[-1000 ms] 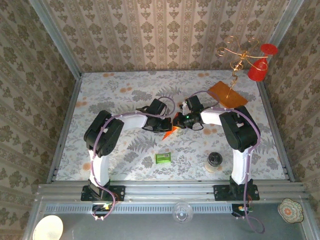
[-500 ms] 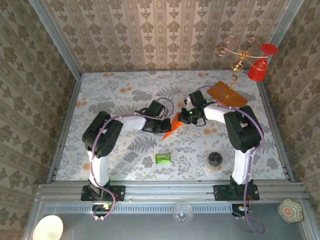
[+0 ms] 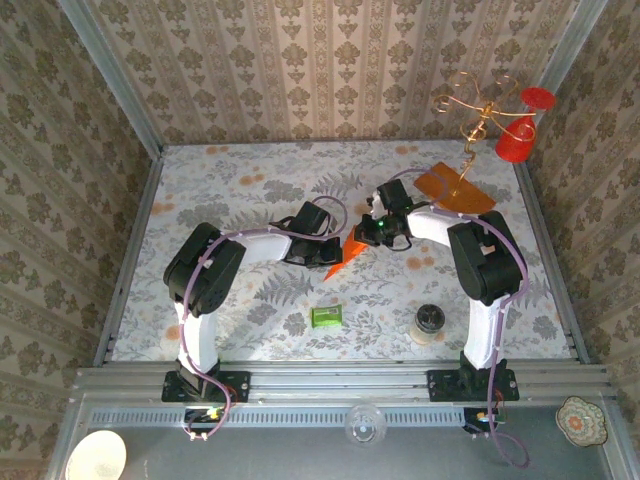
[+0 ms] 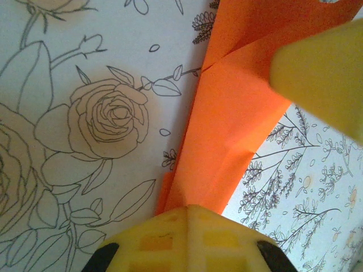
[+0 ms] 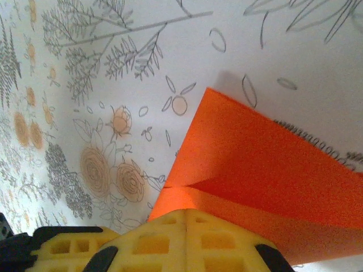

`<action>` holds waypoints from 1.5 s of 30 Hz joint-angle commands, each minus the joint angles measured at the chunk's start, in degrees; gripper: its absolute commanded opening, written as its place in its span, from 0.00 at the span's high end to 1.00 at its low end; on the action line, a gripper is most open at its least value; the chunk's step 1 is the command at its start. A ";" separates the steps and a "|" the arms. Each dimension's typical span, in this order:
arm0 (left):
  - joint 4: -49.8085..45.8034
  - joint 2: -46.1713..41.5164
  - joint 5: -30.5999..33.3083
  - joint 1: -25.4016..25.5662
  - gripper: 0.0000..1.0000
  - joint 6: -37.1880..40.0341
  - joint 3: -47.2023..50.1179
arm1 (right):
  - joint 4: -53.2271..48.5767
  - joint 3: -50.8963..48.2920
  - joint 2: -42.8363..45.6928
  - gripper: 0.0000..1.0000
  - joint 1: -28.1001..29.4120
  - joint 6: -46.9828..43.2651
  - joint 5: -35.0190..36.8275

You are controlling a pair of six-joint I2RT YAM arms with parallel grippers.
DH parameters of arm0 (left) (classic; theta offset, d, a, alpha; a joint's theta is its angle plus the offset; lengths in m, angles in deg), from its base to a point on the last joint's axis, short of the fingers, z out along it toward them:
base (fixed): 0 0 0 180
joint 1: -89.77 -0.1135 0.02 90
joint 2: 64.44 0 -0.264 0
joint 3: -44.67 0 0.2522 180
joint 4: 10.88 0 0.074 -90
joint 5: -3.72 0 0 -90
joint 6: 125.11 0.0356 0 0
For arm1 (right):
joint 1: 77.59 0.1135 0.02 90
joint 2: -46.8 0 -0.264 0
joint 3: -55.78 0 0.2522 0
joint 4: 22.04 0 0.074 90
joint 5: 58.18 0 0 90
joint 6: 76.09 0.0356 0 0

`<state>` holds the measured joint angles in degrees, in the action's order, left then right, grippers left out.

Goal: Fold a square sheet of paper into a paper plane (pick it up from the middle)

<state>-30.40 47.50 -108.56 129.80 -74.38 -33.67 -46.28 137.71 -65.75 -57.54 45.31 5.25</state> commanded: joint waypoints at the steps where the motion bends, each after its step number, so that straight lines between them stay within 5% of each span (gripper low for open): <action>1: -8.83 2.05 1.65 -0.01 1.00 -0.54 2.17 | -0.22 -1.94 0.39 0.94 1.58 -1.21 -1.62; 32: -7.95 1.75 0.22 -1.12 1.00 -0.20 3.68 | -1.30 2.02 -4.55 0.94 -14.69 1.21 2.95; 41: -8.10 -2.02 -2.08 -0.99 1.00 0.25 -0.49 | -0.33 -1.54 6.45 0.91 -12.08 0.64 2.26; 45: -8.22 -8.34 -0.56 -1.01 0.92 -0.28 -1.98 | -3.76 -3.56 13.63 0.75 -9.67 0.42 9.01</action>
<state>-35.04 44.57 -110.22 129.03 -74.36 -33.41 -47.48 135.13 -57.79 -68.93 46.91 8.77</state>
